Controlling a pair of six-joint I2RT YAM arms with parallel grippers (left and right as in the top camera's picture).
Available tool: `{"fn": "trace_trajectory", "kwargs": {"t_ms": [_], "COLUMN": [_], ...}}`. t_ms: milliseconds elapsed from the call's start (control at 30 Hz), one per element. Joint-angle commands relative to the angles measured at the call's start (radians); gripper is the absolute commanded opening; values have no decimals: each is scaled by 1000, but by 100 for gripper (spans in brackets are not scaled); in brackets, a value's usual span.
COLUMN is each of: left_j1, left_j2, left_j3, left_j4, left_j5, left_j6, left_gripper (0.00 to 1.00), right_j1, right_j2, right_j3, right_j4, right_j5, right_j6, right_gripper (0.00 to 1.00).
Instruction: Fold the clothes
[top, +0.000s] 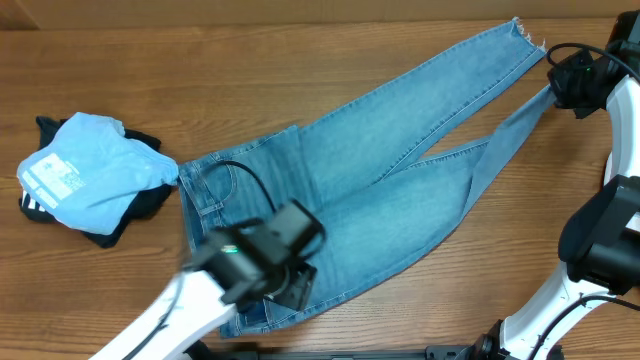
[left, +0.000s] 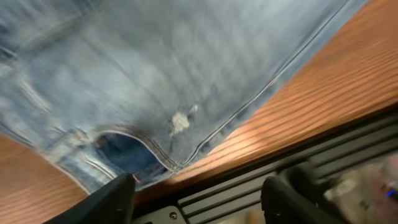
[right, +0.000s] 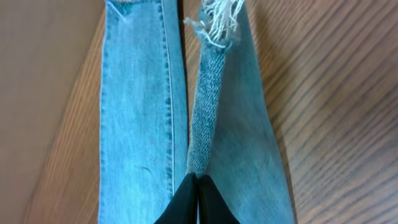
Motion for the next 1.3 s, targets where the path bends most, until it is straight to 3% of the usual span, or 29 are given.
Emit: {"fn": "trace_trajectory", "kwargs": {"t_ms": [0,233,333,467,500,567,600,833,900,1033,1133,1267], "left_j1": [-96,-155,-156,-195,-199,-199,-198,-184,-143,13,135,343], "left_j2": [170,472,550,559,559,559,558,530,505,415,387,388], "left_j3": [-65,-65,-65,-65,-65,-64,-58,228,336,383,383,383], "left_j4": [70,166,152,145,144,137,123,-136,-246,-405,-389,-228], "left_j5": [6,50,92,-16,-31,-93,-116,-269,-285,-348,-411,-422], "left_j6": [-39,138,222,254,254,200,182,149,150,155,181,286], "left_gripper": [68,72,66,61,52,15,4,4,4,4,4,4], "right_j1": [0,0,0,0,0,0,0,0,1,1,3,8], "right_j2": [-23,-23,-23,-23,-23,-23,-23,-23,-23,-23,-23,-11], "right_j3": [21,21,21,21,21,21,21,22,36,145,219,220], "right_j4": [-11,-34,-35,-38,-38,-45,-50,-63,-59,-95,-62,127], "right_j5": [7,7,6,4,-4,-4,-4,-10,-49,-220,-303,-308], "right_j6": [-10,-32,-32,-31,-31,-31,-31,-66,-179,-140,1,104], "right_gripper": [4,4,4,4,4,4,4,4,4,4,4,4]}}
